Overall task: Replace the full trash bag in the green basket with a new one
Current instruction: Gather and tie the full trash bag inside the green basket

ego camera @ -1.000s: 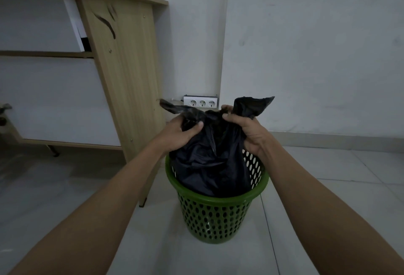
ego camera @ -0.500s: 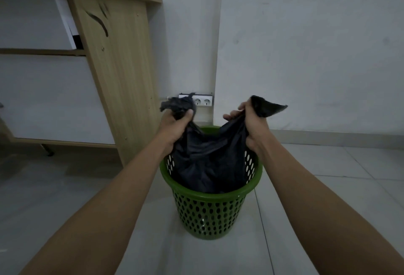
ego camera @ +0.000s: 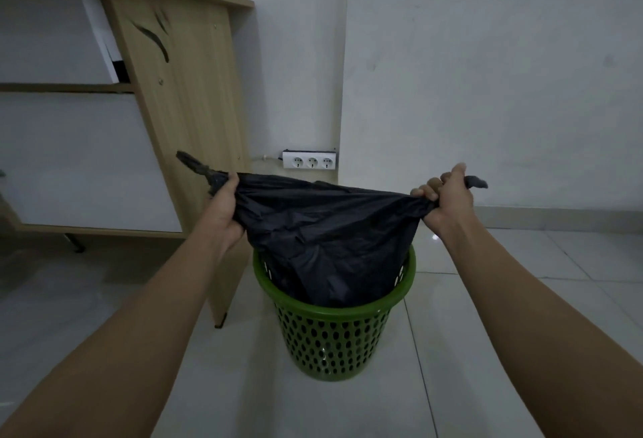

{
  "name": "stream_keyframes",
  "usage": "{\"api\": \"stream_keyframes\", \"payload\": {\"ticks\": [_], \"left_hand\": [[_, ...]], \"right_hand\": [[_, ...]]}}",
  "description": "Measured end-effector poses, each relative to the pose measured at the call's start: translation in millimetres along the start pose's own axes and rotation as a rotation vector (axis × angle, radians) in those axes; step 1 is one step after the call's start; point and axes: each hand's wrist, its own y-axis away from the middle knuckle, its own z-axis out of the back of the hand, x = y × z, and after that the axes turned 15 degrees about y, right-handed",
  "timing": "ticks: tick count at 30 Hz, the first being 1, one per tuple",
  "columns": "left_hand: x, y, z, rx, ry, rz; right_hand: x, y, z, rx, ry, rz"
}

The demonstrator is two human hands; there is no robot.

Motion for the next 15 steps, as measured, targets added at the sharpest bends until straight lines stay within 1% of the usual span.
{"api": "stream_keyframes", "payload": {"ticks": [3,4,6,7,11,12,13,14,15], "left_hand": [[-2.1,-9.4,-11.0,-0.100,-0.167,-0.041],[-1.0,-4.2,-20.3,-0.141,-0.245,-0.118],[2.2,7.3,-39.0,-0.284,-0.424,-0.410],[5.1,9.9,-46.1,-0.343,-0.464,-0.527],[6.3,18.6,-62.8,-0.378,-0.596,-0.616],[3.6,19.2,-63.7,-0.396,-0.660,-0.672],[1.8,20.9,-63.9,-0.407,-0.741,-0.795],[0.7,26.2,-65.6,-0.378,-0.832,-0.962],[2.1,32.4,-68.5,-0.279,-0.926,-1.147]], "right_hand": [[0.0,3.5,-6.7,-0.009,0.052,0.002],[-0.5,4.8,-9.0,-0.007,0.053,0.000],[-1.0,5.8,-12.0,0.002,0.060,-0.007],[-0.6,6.0,-12.6,0.004,0.065,-0.009],[2.8,7.9,-12.7,0.022,0.039,0.002],[3.9,9.2,-12.6,0.029,0.032,0.007],[5.4,10.5,-12.6,0.031,0.029,0.019],[7.2,12.0,-12.7,0.039,0.020,0.030],[8.0,12.6,-12.5,0.049,0.014,0.033]]}}
